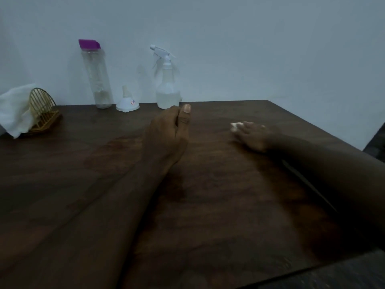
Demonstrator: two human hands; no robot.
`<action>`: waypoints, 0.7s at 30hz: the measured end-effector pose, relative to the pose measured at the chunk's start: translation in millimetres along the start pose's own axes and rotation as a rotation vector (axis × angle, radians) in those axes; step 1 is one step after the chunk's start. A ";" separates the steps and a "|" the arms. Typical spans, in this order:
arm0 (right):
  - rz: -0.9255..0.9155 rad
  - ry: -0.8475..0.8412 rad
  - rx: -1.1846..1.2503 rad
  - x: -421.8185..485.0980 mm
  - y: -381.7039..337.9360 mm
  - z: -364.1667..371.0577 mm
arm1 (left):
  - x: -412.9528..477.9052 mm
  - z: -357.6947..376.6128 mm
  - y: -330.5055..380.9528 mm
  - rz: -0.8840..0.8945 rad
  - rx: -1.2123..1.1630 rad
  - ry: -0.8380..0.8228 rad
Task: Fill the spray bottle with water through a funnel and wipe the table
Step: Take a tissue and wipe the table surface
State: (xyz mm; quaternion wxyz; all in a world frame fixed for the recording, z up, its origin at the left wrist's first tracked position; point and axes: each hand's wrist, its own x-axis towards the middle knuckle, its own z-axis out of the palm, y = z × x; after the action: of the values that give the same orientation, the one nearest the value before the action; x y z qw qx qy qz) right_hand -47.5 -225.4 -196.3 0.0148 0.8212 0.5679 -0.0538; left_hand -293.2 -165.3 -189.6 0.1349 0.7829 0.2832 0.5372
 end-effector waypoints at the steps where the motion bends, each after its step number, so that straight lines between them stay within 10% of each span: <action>1: 0.107 0.008 -0.005 -6.1 25.6 2.9 | 0.9 -0.5 0.4 -0.017 -0.018 -0.010; 4: 0.256 -0.017 -0.025 -20.8 42.6 11.6 | 5.6 -2.9 1.2 -0.071 -0.010 -0.027; 14: -0.593 -0.004 0.056 -136.1 -174.0 35.8 | -15.0 -42.4 47.1 -0.296 -0.224 0.035; 21: 0.020 0.057 0.070 -118.3 3.3 24.3 | -62.5 -48.4 31.7 -0.337 -0.011 -0.128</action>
State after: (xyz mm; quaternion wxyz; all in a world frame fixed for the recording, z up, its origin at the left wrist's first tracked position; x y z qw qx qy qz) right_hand -87.4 -338.7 -208.1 -0.0296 0.8281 0.5576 -0.0503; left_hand -344.5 -232.0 -202.3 0.2449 0.7562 0.3982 0.4578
